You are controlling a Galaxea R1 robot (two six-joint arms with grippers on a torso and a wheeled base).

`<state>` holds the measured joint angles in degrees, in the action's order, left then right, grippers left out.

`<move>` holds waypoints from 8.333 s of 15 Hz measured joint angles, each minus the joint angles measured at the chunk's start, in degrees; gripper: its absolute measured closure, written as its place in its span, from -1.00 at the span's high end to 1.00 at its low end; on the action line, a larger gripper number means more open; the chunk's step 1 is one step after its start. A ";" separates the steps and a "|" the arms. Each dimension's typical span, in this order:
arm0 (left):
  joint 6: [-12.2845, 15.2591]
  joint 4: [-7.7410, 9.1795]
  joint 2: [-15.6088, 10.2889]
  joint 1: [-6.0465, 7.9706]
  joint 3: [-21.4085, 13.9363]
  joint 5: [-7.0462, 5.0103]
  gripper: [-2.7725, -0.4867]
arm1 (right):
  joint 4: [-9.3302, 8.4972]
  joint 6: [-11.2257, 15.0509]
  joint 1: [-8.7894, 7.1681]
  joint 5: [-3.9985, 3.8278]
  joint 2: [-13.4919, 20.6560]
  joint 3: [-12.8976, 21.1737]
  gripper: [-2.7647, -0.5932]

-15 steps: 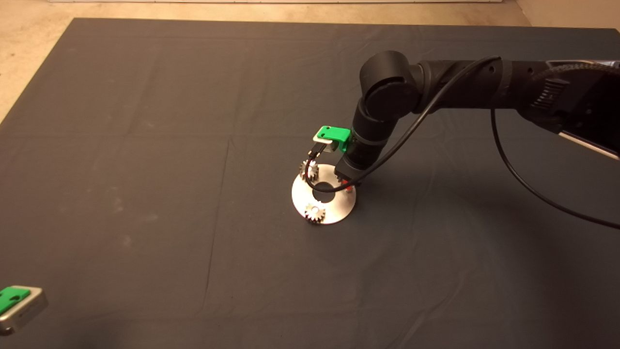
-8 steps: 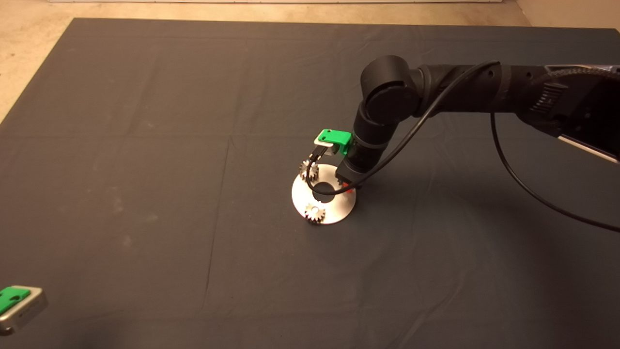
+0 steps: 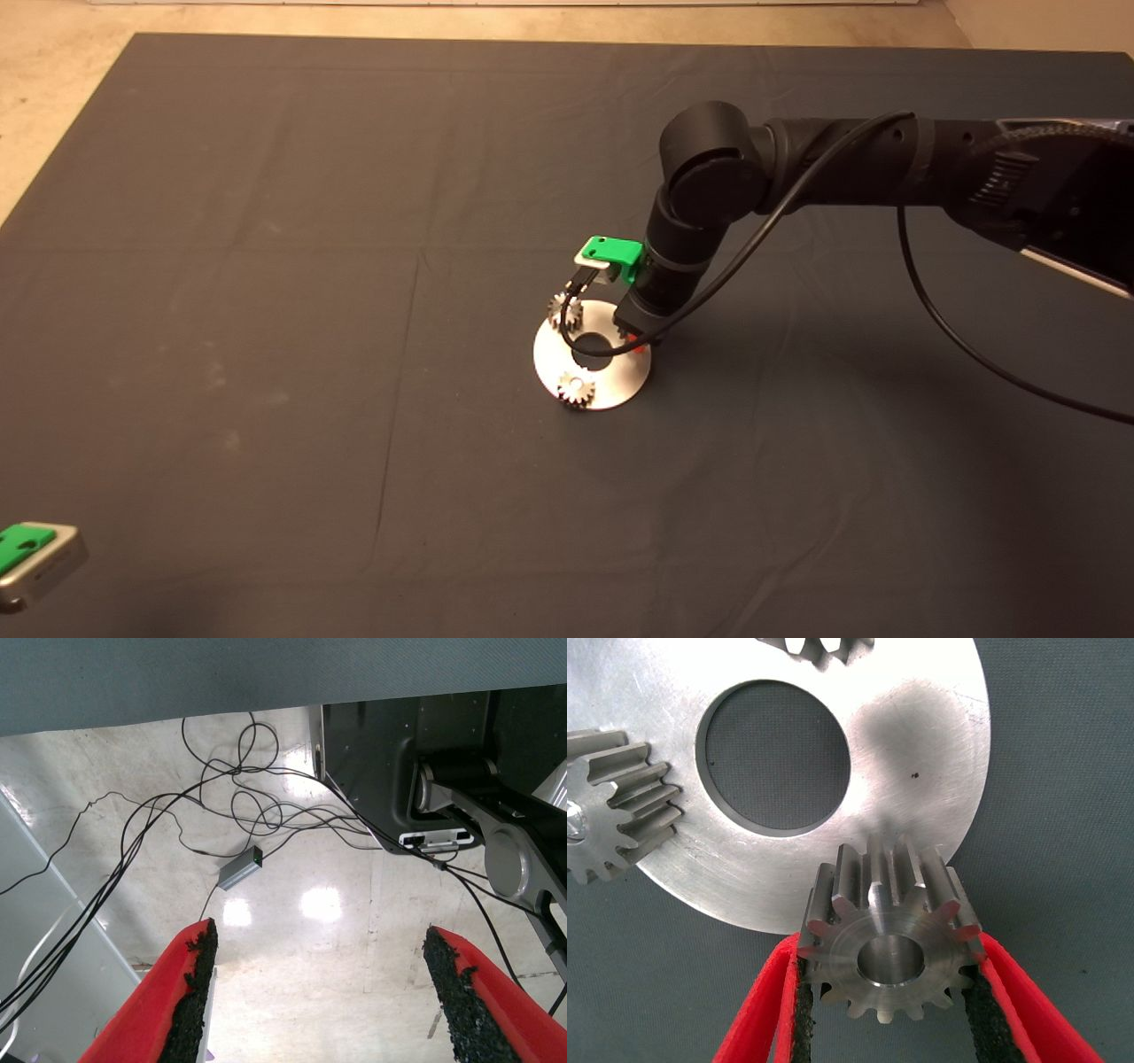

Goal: Install three planetary gears onto the carrier pins

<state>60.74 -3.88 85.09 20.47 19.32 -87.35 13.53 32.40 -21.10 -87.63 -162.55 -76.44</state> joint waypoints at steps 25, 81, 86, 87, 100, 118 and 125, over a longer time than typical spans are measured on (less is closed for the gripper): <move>-0.01 0.00 -0.01 -0.02 0.00 0.00 -0.01 | 0.05 0.04 0.44 -0.47 0.48 1.50 -0.64; 0.00 0.00 -0.01 -0.02 0.00 0.00 -0.01 | -1.40 -1.07 -0.30 0.15 -1.37 -2.50 -0.64; 0.00 0.00 -0.01 -0.02 0.00 0.00 -0.01 | -1.40 -1.07 -0.34 0.02 -0.74 -2.50 -0.64; 0.00 0.00 0.00 -0.02 0.00 0.02 -0.01 | -1.40 -1.10 -0.34 0.06 -0.74 -2.38 -0.64; 0.03 0.00 -0.01 -0.02 0.00 0.00 -0.01 | -1.52 -1.12 -0.50 0.06 0.06 0.00 -0.64; 0.03 0.00 -0.01 0.00 0.00 0.00 -0.01 | -1.52 -2.12 -0.45 -0.02 0.91 0.02 -0.64; 0.03 0.00 -0.01 -0.02 0.00 0.00 -0.01 | -1.52 -2.15 -0.28 -0.02 0.32 0.00 -0.64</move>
<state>60.77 -3.88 85.08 20.44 19.32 -87.35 12.01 30.26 -21.38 -87.65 -162.23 -76.44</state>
